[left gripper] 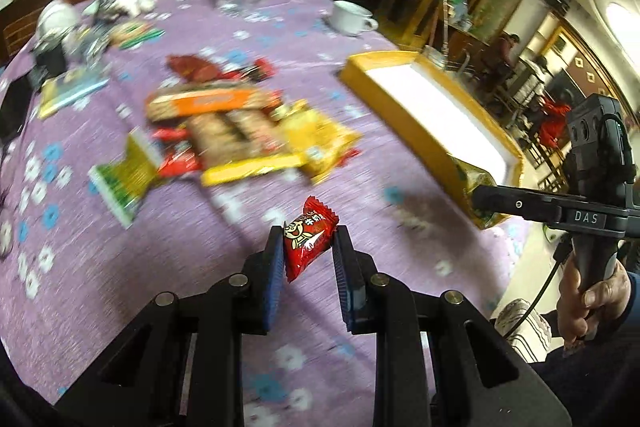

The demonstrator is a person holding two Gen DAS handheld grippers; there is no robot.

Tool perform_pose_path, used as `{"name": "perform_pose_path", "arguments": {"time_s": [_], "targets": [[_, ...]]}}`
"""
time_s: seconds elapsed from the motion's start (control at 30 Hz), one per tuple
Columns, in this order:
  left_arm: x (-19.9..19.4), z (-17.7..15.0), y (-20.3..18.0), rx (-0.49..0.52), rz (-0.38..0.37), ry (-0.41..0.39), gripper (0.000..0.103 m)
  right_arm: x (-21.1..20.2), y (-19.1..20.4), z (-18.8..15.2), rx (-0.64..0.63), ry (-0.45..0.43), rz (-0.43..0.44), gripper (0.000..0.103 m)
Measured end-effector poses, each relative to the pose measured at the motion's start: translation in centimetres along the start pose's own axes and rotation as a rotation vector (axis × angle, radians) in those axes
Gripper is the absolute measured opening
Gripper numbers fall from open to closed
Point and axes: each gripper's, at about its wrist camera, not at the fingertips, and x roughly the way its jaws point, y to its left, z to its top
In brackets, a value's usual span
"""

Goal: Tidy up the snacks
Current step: 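Carry the red candy and green-yellow pouch with both grippers over the white tray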

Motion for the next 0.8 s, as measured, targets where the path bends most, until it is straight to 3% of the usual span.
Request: {"name": "perform_pose_path", "arguments": {"time_s": [0.43, 0.8], "targets": [[1.1, 4.9, -8.2, 0.136, -0.066, -0.022, 0.021, -6.9, -5.8, 1.0, 0.087, -0.168, 0.008, 0.039], [2.5, 8.6, -12.7, 0.181, -0.090, -0.030, 0.021, -9.2, -9.4, 2.5, 0.124, -0.233, 0.032, 0.039]]}}
